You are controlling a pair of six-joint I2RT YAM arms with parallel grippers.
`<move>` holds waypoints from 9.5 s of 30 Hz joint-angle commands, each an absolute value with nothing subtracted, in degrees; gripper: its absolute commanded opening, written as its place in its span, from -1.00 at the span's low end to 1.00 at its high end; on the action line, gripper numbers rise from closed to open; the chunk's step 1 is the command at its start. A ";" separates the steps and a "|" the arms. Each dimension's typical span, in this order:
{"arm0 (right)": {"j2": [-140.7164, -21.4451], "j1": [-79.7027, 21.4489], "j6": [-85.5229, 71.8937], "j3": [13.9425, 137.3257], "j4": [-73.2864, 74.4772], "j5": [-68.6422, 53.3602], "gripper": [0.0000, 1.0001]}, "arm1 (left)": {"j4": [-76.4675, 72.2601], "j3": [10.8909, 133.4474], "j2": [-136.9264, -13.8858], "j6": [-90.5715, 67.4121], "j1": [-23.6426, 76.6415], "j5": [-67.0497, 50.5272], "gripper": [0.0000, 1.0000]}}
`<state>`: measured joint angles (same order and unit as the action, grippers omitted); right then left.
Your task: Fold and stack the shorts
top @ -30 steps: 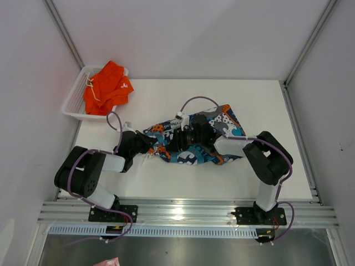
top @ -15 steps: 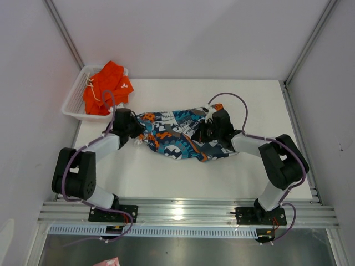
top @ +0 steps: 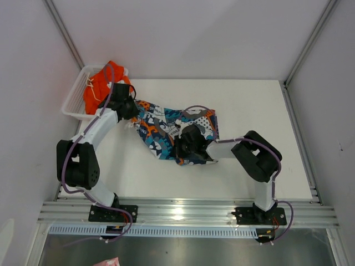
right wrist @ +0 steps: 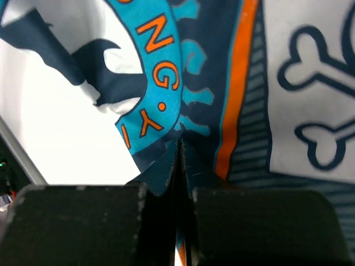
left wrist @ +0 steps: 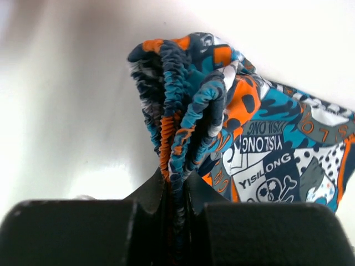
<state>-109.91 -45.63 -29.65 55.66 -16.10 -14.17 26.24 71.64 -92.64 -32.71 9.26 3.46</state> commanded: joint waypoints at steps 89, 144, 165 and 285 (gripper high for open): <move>-126.61 -34.03 -50.10 89.85 -25.22 -6.15 -0.91 | 47.01 97.00 -101.94 -21.08 36.83 33.58 -1.00; -76.74 -35.34 -48.70 26.80 -29.02 2.55 -0.95 | 56.52 119.53 -128.85 -27.86 50.98 36.83 -1.00; -66.10 -18.64 -45.00 22.85 -13.10 -0.44 -0.98 | 44.39 116.80 -128.05 -32.25 53.87 28.22 0.43; -91.31 -30.59 -28.83 50.79 12.83 8.88 -0.80 | 4.05 55.55 -102.83 -24.60 23.37 -10.55 0.06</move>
<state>-90.54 -32.27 -30.96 47.11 10.35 2.94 7.86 56.95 -101.45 -22.06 21.71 -8.01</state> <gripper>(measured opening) 0.130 0.552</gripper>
